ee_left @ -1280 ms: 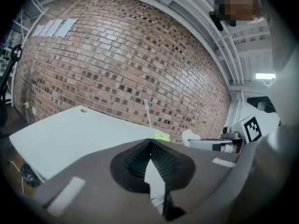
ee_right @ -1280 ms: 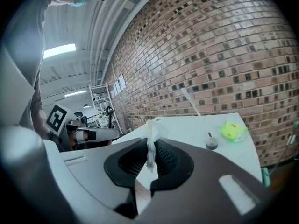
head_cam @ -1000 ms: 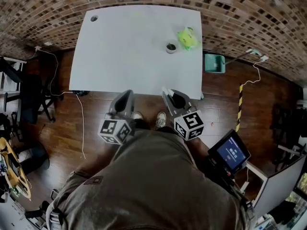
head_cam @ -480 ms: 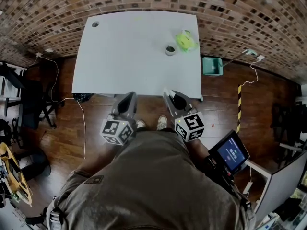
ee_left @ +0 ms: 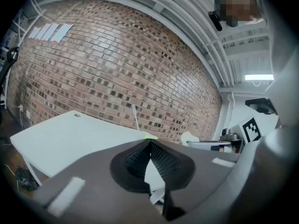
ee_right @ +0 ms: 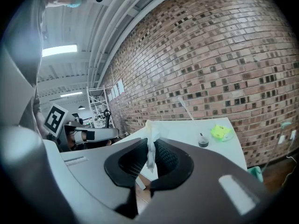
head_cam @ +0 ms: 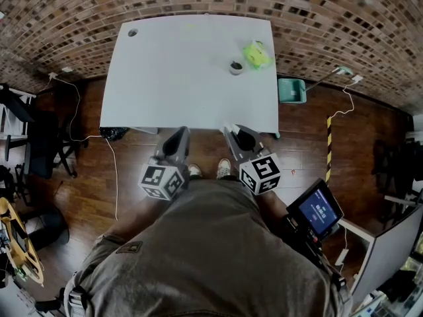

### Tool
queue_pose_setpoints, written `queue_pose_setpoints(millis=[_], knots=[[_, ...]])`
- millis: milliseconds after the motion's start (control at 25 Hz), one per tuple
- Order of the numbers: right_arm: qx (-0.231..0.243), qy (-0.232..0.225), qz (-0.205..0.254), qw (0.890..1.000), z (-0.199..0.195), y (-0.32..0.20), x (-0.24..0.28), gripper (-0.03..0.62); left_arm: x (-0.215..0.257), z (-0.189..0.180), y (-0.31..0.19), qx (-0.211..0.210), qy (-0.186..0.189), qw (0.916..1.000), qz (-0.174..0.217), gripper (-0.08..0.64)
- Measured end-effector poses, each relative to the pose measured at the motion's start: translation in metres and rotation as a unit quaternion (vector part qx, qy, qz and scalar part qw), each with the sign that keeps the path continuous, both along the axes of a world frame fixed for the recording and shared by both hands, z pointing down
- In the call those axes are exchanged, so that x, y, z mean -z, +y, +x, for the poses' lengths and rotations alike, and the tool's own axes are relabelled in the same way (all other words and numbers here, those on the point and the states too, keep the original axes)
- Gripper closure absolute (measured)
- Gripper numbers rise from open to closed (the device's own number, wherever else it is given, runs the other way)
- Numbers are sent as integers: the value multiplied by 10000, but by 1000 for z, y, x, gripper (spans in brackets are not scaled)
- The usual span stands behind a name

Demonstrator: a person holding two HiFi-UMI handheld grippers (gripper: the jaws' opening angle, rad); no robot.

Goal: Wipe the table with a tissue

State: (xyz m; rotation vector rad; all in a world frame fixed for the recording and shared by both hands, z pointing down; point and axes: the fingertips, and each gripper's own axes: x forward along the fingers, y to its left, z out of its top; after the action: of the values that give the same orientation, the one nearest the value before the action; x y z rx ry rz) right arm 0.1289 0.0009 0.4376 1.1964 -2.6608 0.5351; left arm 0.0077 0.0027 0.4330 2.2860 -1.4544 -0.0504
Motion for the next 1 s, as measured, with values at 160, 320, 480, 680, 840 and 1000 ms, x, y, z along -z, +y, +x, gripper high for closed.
queue_pose_setpoints(millis=[160,320,480,680,840,1000], knots=[[-8,-8,-23,10000,-1,2,-2,555,-1,-1,3,-16,-4,10000,-7,558],[25,-42,-59,10000,-5,4,-2,554,-1,-4,5,-23,3,10000,-16,558],[41,-37,-67,10000,-8,5,-2,554,-1,-5,6,-27,18,10000,-30,558],[40,-33,-61,10000,-11,5,0,554,0,-6,7,-62,16,10000,-36,558],[47,-24,-54,10000,-12,5,1,554,-1,-7,6,-85,15,10000,-36,558],[49,-18,-62,10000,-12,4,1,554,-1,-7,4,-102,19,9999,-34,558]])
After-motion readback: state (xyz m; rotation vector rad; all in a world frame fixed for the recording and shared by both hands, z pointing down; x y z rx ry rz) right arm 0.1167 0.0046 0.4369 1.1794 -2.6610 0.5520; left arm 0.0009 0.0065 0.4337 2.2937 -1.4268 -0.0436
